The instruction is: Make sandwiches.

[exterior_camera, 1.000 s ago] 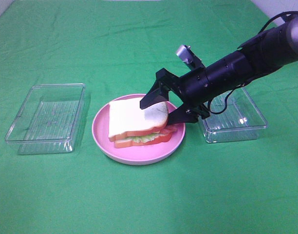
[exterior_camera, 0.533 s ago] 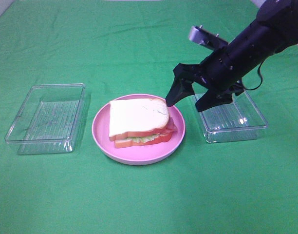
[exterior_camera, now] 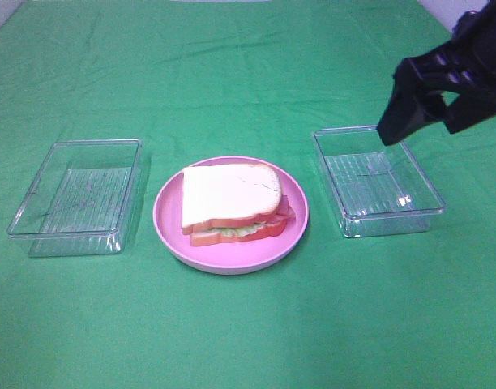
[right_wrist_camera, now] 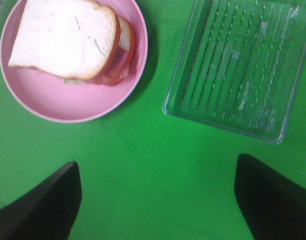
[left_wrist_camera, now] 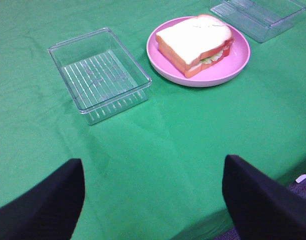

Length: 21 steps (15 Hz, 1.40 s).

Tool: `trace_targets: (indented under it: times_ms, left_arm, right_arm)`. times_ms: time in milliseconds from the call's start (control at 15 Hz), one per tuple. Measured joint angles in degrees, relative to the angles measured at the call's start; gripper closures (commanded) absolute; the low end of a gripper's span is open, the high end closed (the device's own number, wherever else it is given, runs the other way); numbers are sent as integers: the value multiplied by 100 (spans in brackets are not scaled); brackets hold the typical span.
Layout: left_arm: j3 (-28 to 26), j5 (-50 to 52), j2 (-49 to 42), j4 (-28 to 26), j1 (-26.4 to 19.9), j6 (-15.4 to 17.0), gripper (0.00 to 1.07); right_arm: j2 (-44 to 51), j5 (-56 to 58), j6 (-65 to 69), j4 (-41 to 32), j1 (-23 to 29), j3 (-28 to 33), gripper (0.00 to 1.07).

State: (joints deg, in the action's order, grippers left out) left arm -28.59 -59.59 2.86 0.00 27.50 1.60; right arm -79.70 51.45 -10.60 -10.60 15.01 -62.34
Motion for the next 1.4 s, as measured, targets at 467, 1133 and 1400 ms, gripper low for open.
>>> trace_targets:
  times_ms: [467, 1133, 1400]
  left_arm:
    - [0, 0, 0, 0, 0, 0, 33]
    - [0, 0, 0, -126, 0, -160, 33]
    - [0, 0, 0, -126, 0, -160, 33]
  right_arm:
    - [3833, 1352, 74, 241, 0, 2469, 31]
    - [7764, 997, -80, 481, 0, 3323, 31]
    - [7758, 1003, -80, 481, 0, 3323, 31]
